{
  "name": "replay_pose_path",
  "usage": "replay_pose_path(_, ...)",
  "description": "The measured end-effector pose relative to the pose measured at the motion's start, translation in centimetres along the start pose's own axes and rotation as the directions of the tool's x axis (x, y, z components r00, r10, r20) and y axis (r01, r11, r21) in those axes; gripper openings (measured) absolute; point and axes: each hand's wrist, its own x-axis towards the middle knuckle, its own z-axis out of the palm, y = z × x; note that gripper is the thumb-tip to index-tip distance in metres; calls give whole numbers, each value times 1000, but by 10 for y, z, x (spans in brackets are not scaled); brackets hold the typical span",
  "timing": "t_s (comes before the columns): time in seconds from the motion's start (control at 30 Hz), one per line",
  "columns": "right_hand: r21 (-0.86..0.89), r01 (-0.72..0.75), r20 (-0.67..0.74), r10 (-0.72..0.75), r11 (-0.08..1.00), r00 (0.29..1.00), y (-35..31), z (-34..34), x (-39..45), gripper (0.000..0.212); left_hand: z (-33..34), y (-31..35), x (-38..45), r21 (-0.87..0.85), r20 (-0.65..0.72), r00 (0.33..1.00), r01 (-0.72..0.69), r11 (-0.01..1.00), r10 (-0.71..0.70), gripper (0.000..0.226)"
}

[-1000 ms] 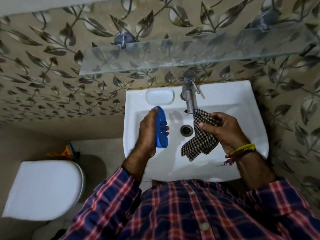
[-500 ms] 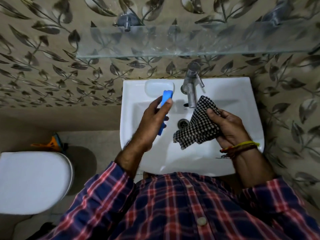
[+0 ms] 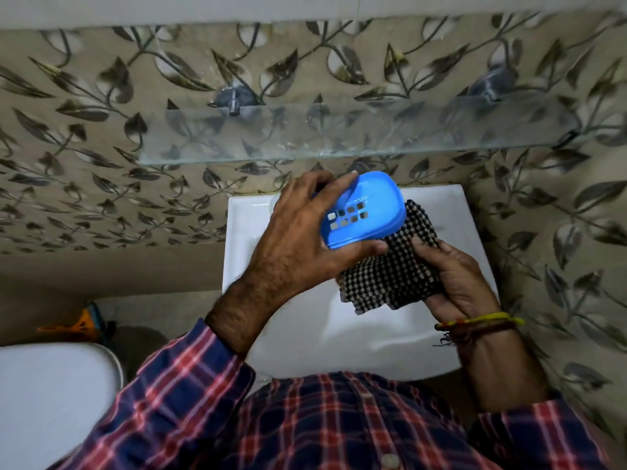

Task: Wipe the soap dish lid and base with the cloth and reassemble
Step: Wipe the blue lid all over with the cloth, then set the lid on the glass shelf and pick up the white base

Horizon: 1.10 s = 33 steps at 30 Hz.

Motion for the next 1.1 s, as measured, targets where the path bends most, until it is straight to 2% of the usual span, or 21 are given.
replay_pose_path(0.13,6,25,5,-25,1000,1000,-6,1,-2,27,-14,7,24,57,-95,986,-129,990,134,92)
replay_pose_path(0.2,41,25,-5,-25,999,1000,-8,1,-2,29,-20,8,41,117,-94,982,-152,981,164,94)
replay_pose_path(0.27,67,32,-21,-30,997,999,-11,2,0,28,-25,6,61,151,-77,986,-135,979,148,96)
replay_pose_path(0.4,77,35,-28,-33,996,999,-14,1,8,11,-25,-7,95,174,-16,996,-86,981,91,97)
replay_pose_path(0.57,65,24,22,-25,998,999,-13,-2,17,22,-16,-24,111,142,39,998,-64,988,59,94)
replay_pose_path(0.8,50,2,60,-5,999,998,-8,-1,21,19,-9,-35,119,116,78,996,-59,991,50,99)
replay_pose_path(0.9,33,7,52,-9,999,999,-5,0,20,21,-11,-33,114,121,-7,996,-84,989,86,103)
replay_pose_path(0.97,32,10,43,-12,999,999,-3,1,20,22,-10,-31,103,179,-144,979,-114,977,141,102)
replay_pose_path(1.1,59,10,-4,-10,998,1000,3,0,21,29,16,-41,51,280,-455,844,-169,945,285,69)
